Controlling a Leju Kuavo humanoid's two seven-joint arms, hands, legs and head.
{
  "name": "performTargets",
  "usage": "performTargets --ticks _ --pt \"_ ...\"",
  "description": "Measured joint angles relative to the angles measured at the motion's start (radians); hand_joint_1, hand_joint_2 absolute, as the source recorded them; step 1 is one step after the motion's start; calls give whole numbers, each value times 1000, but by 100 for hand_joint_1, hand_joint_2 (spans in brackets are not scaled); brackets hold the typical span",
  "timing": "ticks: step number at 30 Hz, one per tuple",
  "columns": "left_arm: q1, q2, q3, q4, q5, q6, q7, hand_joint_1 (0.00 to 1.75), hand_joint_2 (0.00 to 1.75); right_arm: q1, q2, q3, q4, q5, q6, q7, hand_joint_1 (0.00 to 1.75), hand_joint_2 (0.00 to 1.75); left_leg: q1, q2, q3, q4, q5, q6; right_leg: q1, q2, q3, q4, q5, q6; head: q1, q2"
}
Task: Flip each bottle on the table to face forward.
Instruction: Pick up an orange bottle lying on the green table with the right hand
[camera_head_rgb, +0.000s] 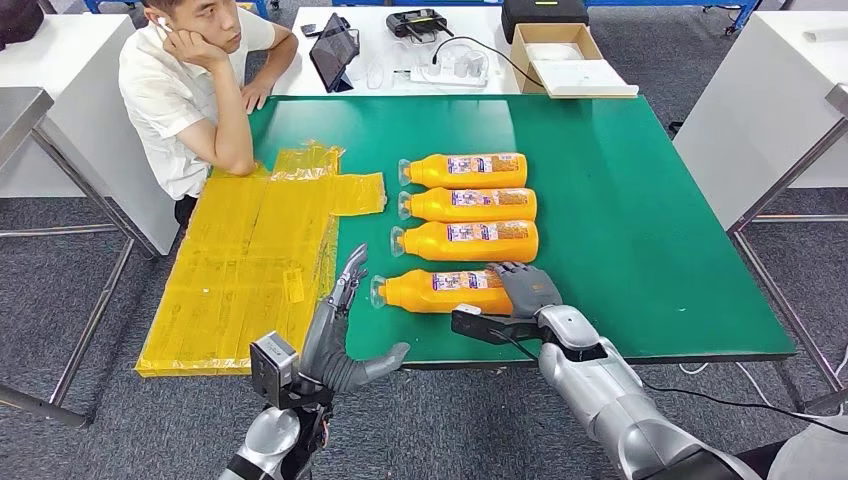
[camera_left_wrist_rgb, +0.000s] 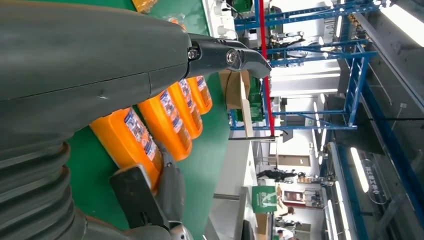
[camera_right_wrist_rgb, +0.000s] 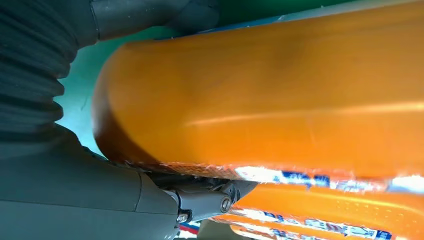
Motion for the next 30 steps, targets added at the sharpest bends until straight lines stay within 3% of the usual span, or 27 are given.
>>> performTargets --ticks 11,16,20,25,30 --pt "-2 -1 -2 8 11 -19 0 0 175 -26 -22 64 45 -7 17 -6 175 175 1 -1 17 0 -8 1 1 0 17 -1 -7 0 0 0" --pt "3 -2 -9 5 30 19 -16 0 175 1 -33 43 35 -165 -10 -164 175 175 1 -2 24 0 -11 1 1 -1 30 -1 -9 1 0 0" --pt "34 -7 -8 -29 82 152 -19 0 175 143 -30 -31 -95 -348 -122 -282 175 175 1 -2 20 0 -12 1 2 -1 34 -1 -9 1 0 0" --pt "85 -21 -5 -88 171 323 -16 0 175 364 22 -125 -361 -494 -320 -342 175 175 3 -7 6 0 -12 1 2 -5 22 1 -11 3 -1 0" --pt "119 -30 -9 -124 250 387 -14 0 175 487 79 -177 -540 -560 -442 -392 175 175 3 -7 -1 0 -12 1 2 -5 15 1 -11 3 0 0"
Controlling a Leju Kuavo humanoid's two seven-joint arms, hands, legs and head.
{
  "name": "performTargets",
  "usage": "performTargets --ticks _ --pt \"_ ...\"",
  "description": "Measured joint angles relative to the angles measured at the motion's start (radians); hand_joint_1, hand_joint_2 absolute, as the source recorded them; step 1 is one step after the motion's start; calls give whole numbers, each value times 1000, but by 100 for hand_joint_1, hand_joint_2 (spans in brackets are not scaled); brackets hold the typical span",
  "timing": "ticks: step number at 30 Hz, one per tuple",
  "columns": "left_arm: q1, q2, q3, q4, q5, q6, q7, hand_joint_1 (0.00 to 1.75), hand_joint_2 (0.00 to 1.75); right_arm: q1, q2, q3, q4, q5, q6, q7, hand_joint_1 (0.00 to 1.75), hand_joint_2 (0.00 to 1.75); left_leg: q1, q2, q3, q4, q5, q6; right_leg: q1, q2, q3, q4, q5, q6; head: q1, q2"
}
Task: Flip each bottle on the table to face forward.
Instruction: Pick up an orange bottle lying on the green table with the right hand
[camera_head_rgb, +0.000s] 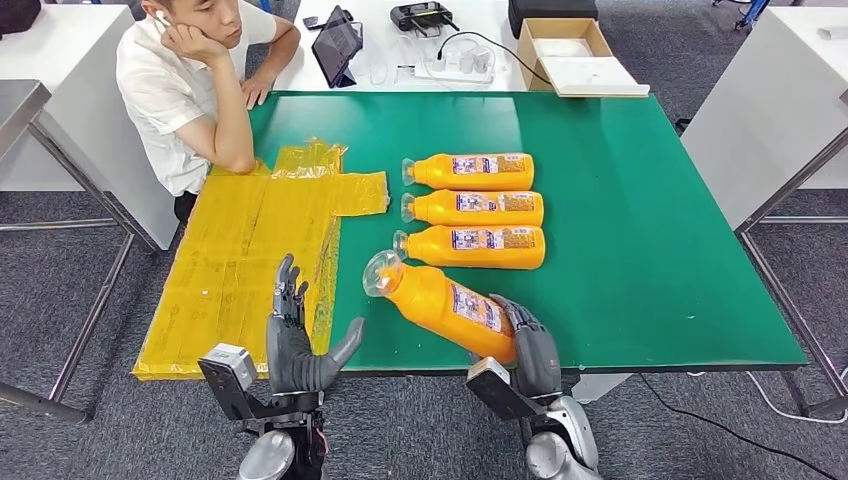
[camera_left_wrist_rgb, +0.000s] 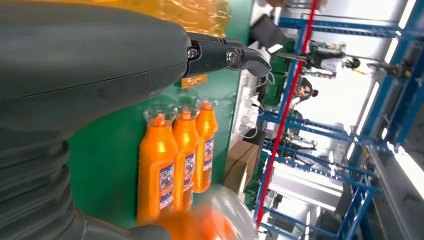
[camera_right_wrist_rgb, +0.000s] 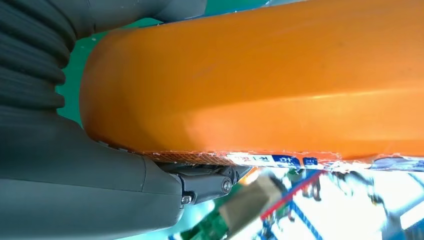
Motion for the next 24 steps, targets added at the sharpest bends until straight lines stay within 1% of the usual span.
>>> performTargets --ticks 4,7,12,14,16,18,21,24 --pt "10 9 -10 -28 50 -4 -2 0 175 42 23 -15 -66 -29 -28 -18 175 175 -1 0 -2 0 0 0 0 0 -1 0 0 0 0 0" --pt "18 16 -21 -50 71 -19 4 0 175 52 32 -19 -80 -38 -30 -22 175 175 -1 0 -2 0 0 0 -1 0 -2 0 0 0 0 0" --pt "26 31 -51 -71 121 -97 36 0 175 54 43 -19 -83 -43 -26 -25 175 175 -1 0 -3 0 0 0 -1 0 -2 0 0 0 0 0" --pt "26 41 -65 -74 146 -170 54 0 175 50 46 -15 -81 -46 1 -28 175 175 -1 0 -3 0 0 0 -1 0 -2 0 0 0 0 0" --pt "24 52 -87 -74 168 -279 77 0 175 39 47 -1 -71 -51 60 -34 175 175 -1 0 -3 0 0 0 -1 0 -3 0 0 0 0 0" --pt "23 61 -106 -71 179 -359 92 0 175 25 49 20 -57 -53 107 -38 175 175 -1 0 -3 0 0 0 -1 0 -3 0 0 0 0 0" --pt "22 70 -120 -63 200 -407 110 0 175 9 54 42 -40 -51 130 -43 175 175 -1 0 -3 0 0 0 -1 0 -3 0 0 0 0 0" --pt "20 75 -123 -48 275 -478 171 0 175 -9 56 73 -21 -38 165 -59 175 175 -1 0 -4 0 0 0 -1 0 -3 0 0 0 0 0"
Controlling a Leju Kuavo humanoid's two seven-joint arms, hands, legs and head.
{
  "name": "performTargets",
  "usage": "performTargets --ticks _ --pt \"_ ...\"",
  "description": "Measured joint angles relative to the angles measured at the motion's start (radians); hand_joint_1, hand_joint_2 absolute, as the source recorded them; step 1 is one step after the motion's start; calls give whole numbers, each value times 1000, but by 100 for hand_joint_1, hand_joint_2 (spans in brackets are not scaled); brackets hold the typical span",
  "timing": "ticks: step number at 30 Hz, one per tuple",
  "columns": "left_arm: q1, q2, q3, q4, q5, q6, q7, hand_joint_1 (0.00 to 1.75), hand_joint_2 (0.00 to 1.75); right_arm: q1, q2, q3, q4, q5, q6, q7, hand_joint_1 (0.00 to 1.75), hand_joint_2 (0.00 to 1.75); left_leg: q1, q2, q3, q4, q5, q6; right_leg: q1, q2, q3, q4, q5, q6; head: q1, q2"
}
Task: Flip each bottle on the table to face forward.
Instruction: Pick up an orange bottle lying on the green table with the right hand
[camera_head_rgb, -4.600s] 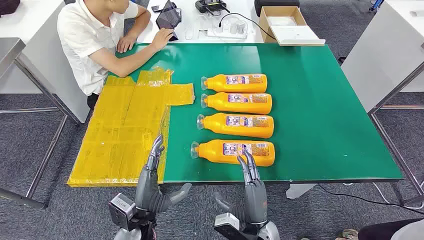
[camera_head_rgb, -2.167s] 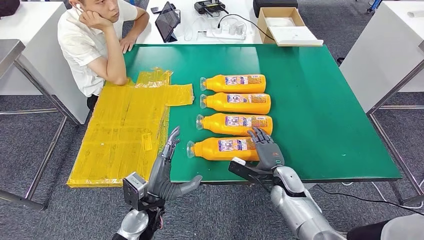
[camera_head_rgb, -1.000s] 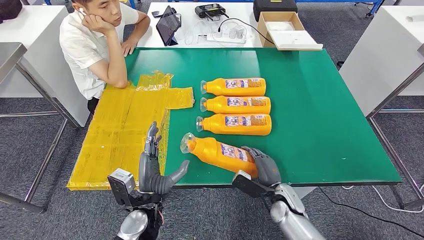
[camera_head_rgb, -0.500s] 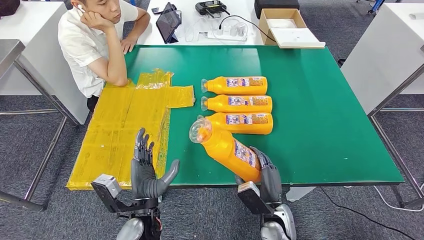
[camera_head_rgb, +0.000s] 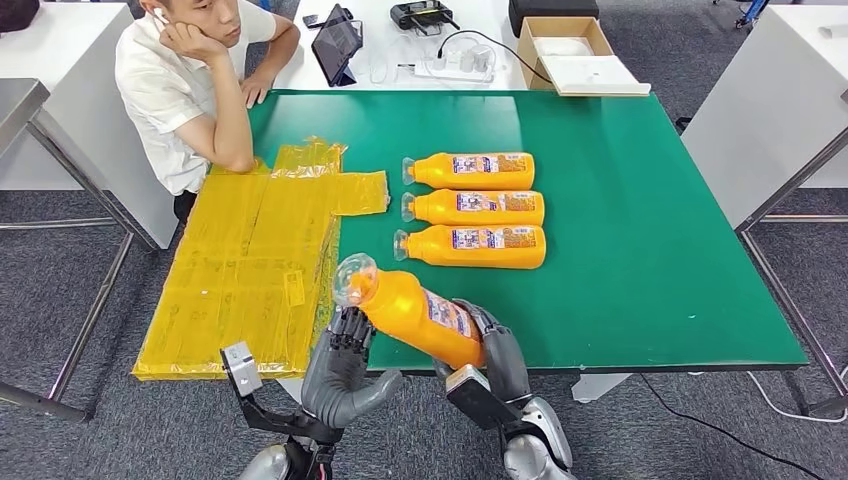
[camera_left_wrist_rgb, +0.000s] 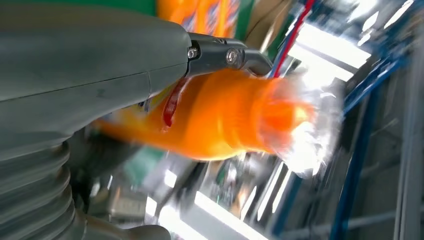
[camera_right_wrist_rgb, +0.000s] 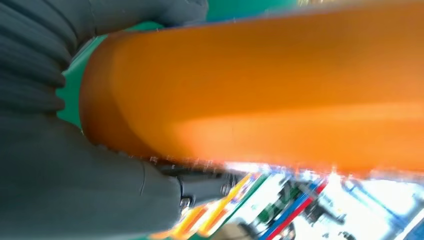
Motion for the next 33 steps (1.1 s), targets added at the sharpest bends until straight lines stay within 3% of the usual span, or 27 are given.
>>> performTargets --ticks 2,5,11,21,22,23,25,26,27,28,32,33 --pt "-3 -1 3 19 37 -14 33 0 175 -13 7 30 11 15 12 -13 175 175 0 0 0 0 0 0 0 0 0 0 0 0 0 0" --pt "-15 -9 10 56 48 41 52 0 175 -28 26 86 20 33 5 -24 175 175 0 0 0 0 0 0 0 0 -1 0 0 0 0 0" --pt "-43 -21 16 112 58 100 39 0 175 -33 39 181 23 10 0 -25 175 175 0 0 0 0 0 0 0 0 -1 0 0 0 0 0" --pt "-52 -28 14 151 -1 174 -11 0 175 -33 40 231 35 -31 -6 -28 175 175 0 0 -1 0 0 0 0 0 -2 0 0 0 0 0" --pt "-52 -29 13 154 -3 175 -13 14 175 -33 40 233 35 -32 -6 -28 175 175 0 0 -1 0 0 0 0 0 -2 0 0 0 0 0" --pt "-52 -29 13 156 -3 176 -14 58 175 -34 40 234 36 -32 -6 -28 170 175 0 0 -1 0 0 0 0 0 -2 0 0 0 0 0" --pt "-52 -29 12 158 -5 179 -18 145 175 -34 40 235 38 -33 -5 -28 88 175 0 0 -1 0 0 0 0 0 -2 0 0 0 0 0" --pt "-52 -30 12 158 -7 183 -26 175 175 -34 40 235 39 -34 -2 -27 44 175 0 0 -1 0 0 0 0 0 -2 0 0 0 0 0" --pt "-52 -31 12 157 -12 190 -37 175 175 -33 40 238 40 -35 3 -26 5 175 0 0 -1 0 0 0 0 0 -2 0 0 0 0 0" --pt "-52 -32 12 155 -19 200 -52 175 175 -32 40 244 41 -36 10 -23 0 175 0 0 -1 0 0 0 0 0 -2 0 0 0 0 0" --pt "-49 -34 26 121 -35 230 -100 175 175 -17 38 272 47 -48 35 -11 0 0 0 0 -1 0 0 0 0 0 -2 0 0 0 0 0" --pt "-46 -34 31 109 -32 234 -102 175 175 -11 37 274 48 -54 32 -10 0 0 0 0 -1 0 0 0 0 0 -2 0 0 0 0 0"
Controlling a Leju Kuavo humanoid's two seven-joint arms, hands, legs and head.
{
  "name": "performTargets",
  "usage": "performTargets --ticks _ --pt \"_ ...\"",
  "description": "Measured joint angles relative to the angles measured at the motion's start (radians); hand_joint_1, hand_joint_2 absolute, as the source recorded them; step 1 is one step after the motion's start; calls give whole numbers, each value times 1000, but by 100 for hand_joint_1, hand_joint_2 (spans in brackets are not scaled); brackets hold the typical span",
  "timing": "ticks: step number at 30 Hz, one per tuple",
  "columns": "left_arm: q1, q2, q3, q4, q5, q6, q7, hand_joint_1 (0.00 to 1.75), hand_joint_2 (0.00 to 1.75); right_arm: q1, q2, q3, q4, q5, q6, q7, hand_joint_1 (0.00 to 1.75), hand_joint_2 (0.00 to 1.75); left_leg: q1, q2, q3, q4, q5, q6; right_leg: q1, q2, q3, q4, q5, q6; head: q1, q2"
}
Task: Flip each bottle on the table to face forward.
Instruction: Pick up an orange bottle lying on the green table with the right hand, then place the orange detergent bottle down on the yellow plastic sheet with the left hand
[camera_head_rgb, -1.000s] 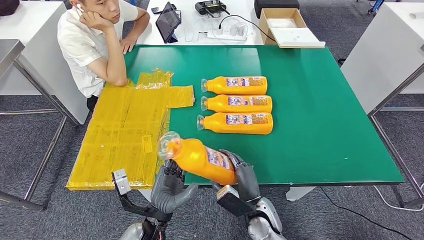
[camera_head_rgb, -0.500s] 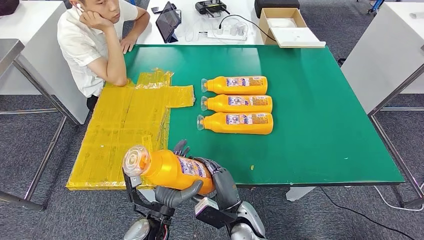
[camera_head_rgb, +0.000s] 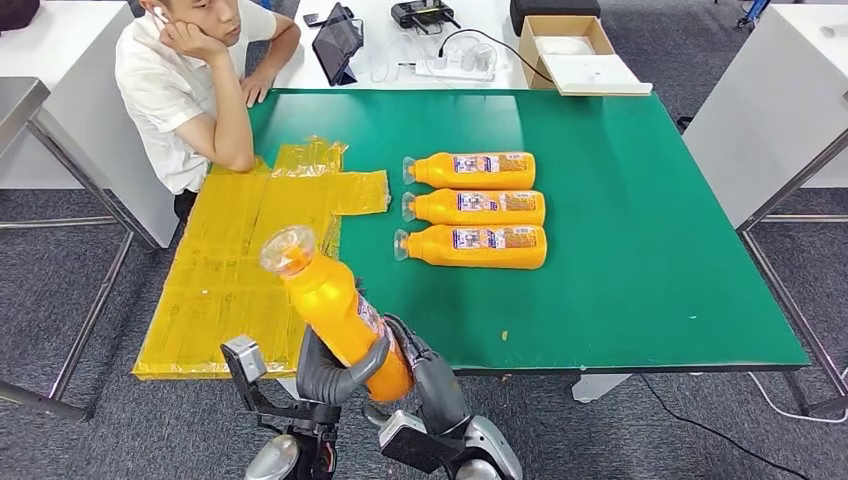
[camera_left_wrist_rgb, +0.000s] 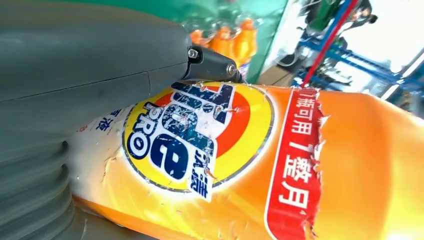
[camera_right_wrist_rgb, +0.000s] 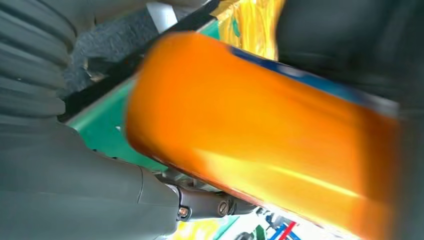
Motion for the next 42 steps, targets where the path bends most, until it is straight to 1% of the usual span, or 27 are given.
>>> performTargets --ticks 3,8,10,15,16,19,20,21,22,24,25,26,27,28,30,32,35,39,40,42 --pt "13 0 13 -33 12 7 -5 175 175 24 -6 7 2 -13 -34 -2 0 0 0 0 0 0 0 0 0 0 0 0 0 0 0 0" --pt "35 0 38 -71 18 8 -18 175 175 84 -27 34 4 -16 -159 -16 0 0 0 0 -1 0 0 0 0 0 0 0 0 0 0 0" --pt "39 0 41 -75 18 8 -18 175 175 94 -32 40 4 -18 -178 -16 0 0 0 0 -1 0 0 0 0 0 -1 0 0 0 0 0" --pt "42 0 43 -79 21 6 -18 175 175 98 -35 44 3 -20 -190 -17 0 0 0 0 -1 0 0 0 0 0 -1 0 0 0 0 0" --pt "46 0 45 -83 25 4 -18 175 175 103 -38 48 3 -22 -202 -19 0 0 0 0 -1 0 0 0 0 0 -1 0 0 0 0 0" --pt "61 -6 66 -109 53 -21 0 175 175 131 -62 78 -28 -53 -278 -46 0 0 0 0 -1 0 0 0 0 0 -1 0 0 0 0 0" --pt "63 -8 76 -116 45 -17 9 175 175 138 -71 87 -44 -60 -303 -57 0 0 0 0 -1 0 0 0 0 0 -1 0 0 0 0 0" --pt "61 -6 83 -118 12 8 15 175 175 140 -77 92 -59 -57 -326 -67 0 0 0 0 -1 0 0 0 0 0 -1 0 0 0 0 0" --pt "55 -3 87 -115 -56 62 16 175 175 143 -80 92 -72 -47 -347 -77 0 0 0 0 -1 0 0 0 0 0 -1 0 0 0 0 0" --pt "35 11 94 -90 -281 248 6 175 175 157 -81 73 -110 -10 -381 -108 0 87 0 0 -1 0 0 0 0 0 -1 0 0 0 0 0" --pt "23 19 103 -71 -415 354 -5 175 175 168 -78 53 -137 15 -387 -121 0 131 0 0 -1 0 0 0 0 0 -1 0 0 0 0 0" --pt "12 25 118 -52 -544 442 -18 175 175 179 -73 28 -167 41 -388 -131 0 175 0 0 -1 0 0 0 0 0 -1 0 0 0 0 0" --pt "3 27 142 -34 -667 501 -30 175 175 190 -65 1 -195 65 -389 -139 0 175 1 0 -1 0 0 0 0 0 -1 0 0 0 0 0" --pt "-4 25 174 -18 -787 535 -40 175 175 198 -54 -31 -221 84 -389 -147 0 175 1 0 -1 0 0 0 0 0 -1 0 0 0 0 0" --pt "-17 15 254 11 -985 553 -42 175 175 214 -26 -99 -268 104 -389 -171 0 175 1 1 -1 0 0 0 0 0 -1 0 0 -1 0 0" --pt "-29 8 333 38 -1110 557 -26 175 175 228 4 -171 -309 105 -389 -188 0 175 1 2 0 0 0 0 0 0 -1 0 0 -1 0 0" --pt "-41 2 417 62 -1170 561 -13 175 175 243 31 -245 -348 101 -389 -196 0 175 1 1 0 0 0 0 0 0 -1 0 0 -1 0 0" --pt "-45 -5 464 81 -1207 562 -3 175 175 254 52 -290 -375 96 -389 -202 0 175 1 1 0 0 0 0 0 0 -1 0 0 -1 0 0" --pt "-47 -7 473 84 -1239 562 9 175 175 256 56 -299 -378 89 -389 -205 0 175 1 1 0 0 0 0 0 0 -1 0 0 -1 0 0" --pt "-57 -7 488 96 -1335 562 66 175 175 258 63 -314 -381 63 -389 -209 0 175 1 1 0 0 0 0 0 0 -1 0 0 -1 0 0"
